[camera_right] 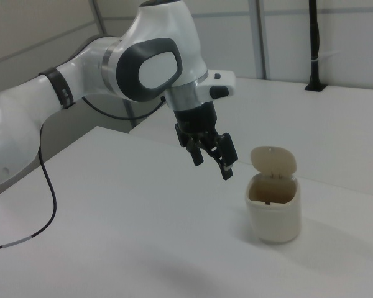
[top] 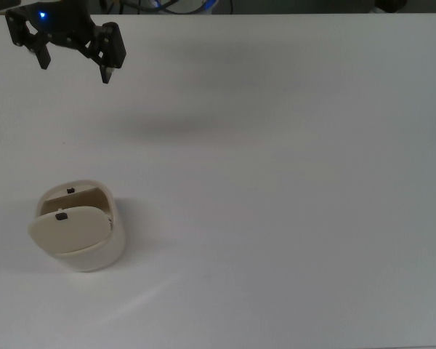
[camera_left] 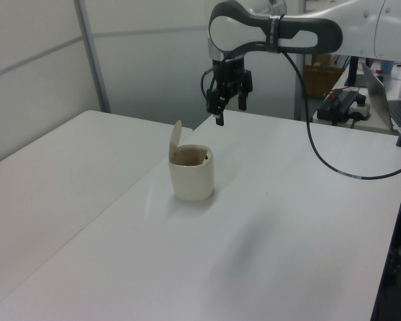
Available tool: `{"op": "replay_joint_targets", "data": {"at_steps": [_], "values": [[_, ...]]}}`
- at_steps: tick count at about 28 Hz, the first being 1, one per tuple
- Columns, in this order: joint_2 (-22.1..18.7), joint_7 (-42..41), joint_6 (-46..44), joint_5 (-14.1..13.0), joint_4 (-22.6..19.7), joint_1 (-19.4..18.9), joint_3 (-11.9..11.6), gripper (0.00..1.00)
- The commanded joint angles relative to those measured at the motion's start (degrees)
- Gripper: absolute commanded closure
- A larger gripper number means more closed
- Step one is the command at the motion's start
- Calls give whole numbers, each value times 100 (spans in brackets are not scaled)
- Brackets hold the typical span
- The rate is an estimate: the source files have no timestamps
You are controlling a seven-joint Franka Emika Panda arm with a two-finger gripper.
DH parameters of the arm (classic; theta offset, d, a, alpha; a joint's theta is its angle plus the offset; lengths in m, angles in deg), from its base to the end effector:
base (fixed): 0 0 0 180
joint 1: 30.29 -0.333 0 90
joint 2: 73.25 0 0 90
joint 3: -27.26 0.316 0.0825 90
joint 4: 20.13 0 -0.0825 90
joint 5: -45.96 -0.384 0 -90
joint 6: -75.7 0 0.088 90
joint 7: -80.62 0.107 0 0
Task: Close the trash can
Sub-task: 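Move the gripper toward the raised lid of the cream trash can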
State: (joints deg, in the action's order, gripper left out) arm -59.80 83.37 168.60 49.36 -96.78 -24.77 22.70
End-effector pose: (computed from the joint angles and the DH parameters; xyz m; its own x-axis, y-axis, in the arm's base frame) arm 0.6211 -0.1102 0.6011 0.9750 -0.2157 0.0531 -0.2193 -0.9727 0.0753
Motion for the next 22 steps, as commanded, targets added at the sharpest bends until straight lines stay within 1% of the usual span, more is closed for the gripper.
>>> {"op": "replay_joint_targets", "data": {"at_steps": [1,6,8,10,12,14,16,18,22], "values": [[-123,-108,-18,-93,-157,-7,-88,0],[-88,-117,26,-163,-157,-7,-62,0],[-18,-143,272,-234,-157,-7,-62,0],[8,-143,491,-330,-157,-7,-54,0],[105,-100,763,-505,-157,-7,-62,0],[175,-91,887,-567,-157,-16,-54,0],[263,-82,958,-585,-157,-33,-45,2],[360,-56,1177,-585,-157,-60,-36,5],[465,85,1713,-585,-157,-68,-36,7]]}}
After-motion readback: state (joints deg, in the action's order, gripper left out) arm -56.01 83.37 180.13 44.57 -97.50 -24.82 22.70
